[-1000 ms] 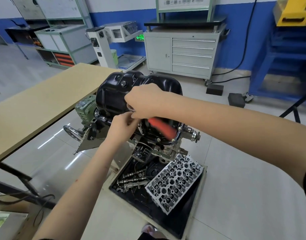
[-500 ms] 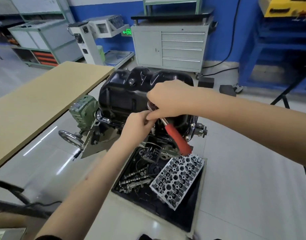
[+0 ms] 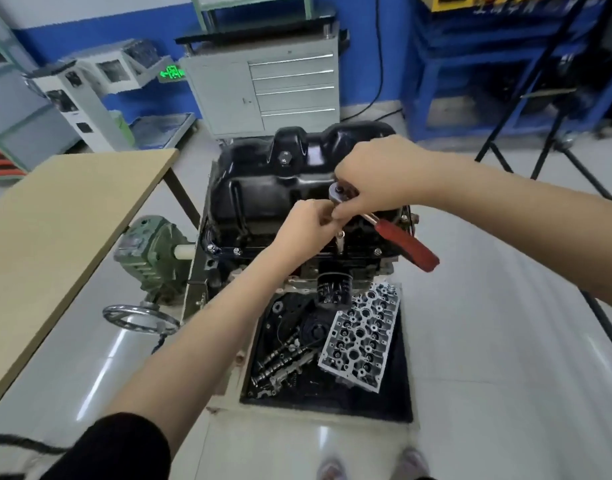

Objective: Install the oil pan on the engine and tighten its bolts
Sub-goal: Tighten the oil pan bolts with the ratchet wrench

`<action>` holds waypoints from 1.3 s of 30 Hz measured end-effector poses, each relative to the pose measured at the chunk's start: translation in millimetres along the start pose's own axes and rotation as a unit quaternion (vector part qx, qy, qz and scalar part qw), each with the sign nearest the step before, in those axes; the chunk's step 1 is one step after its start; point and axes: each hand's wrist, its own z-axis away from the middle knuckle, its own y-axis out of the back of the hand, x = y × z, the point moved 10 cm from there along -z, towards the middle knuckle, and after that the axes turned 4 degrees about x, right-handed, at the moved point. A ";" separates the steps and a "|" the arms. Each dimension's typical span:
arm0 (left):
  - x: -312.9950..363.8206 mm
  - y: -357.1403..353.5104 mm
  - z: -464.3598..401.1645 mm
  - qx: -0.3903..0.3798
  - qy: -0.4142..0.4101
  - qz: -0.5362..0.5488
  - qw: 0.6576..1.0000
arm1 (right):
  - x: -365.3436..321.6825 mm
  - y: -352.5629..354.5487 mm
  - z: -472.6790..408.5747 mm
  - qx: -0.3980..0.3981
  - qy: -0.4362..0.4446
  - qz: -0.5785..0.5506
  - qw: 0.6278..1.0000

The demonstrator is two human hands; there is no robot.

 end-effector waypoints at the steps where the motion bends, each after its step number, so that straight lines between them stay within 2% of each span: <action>1: 1.0 -0.7 -0.8 -0.005 -0.002 -0.005 1.000 | 0.3 1.1 0.6 0.000 -0.011 0.005 1.000; 7: -0.7 -10.0 -6.6 -0.054 -0.007 -0.002 0.998 | -7.5 6.1 2.8 -0.021 0.038 0.024 0.999; 10: 1.0 -8.6 -4.4 -0.036 -0.017 -0.011 0.999 | -3.1 9.2 2.6 0.002 0.023 0.021 1.000; 14: 5.0 -3.7 -2.8 -0.006 -0.033 -0.016 0.999 | 4.7 2.1 3.2 -0.014 -0.017 0.013 1.000; 21: -0.4 -8.7 -0.7 -0.084 -0.036 -0.024 0.996 | -11.7 4.2 7.1 0.005 0.042 0.016 0.999; 23: 1.5 -8.7 -0.9 -0.088 -0.048 -0.047 0.994 | -11.8 6.4 8.3 0.008 0.015 0.011 1.000; 28: 1.2 -5.2 -8.4 -0.061 -0.020 -0.088 0.994 | -11.8 4.6 4.7 -0.002 -0.051 0.003 0.999; 34: -1.0 -8.5 -8.7 -0.116 -0.040 -0.039 0.992 | -24.2 1.1 -0.6 -0.022 0.068 0.052 0.996; 39: 1.0 0.3 -9.5 -0.071 -0.066 -0.050 0.994 | -9.6 3.1 -3.6 -0.032 -0.025 0.046 0.998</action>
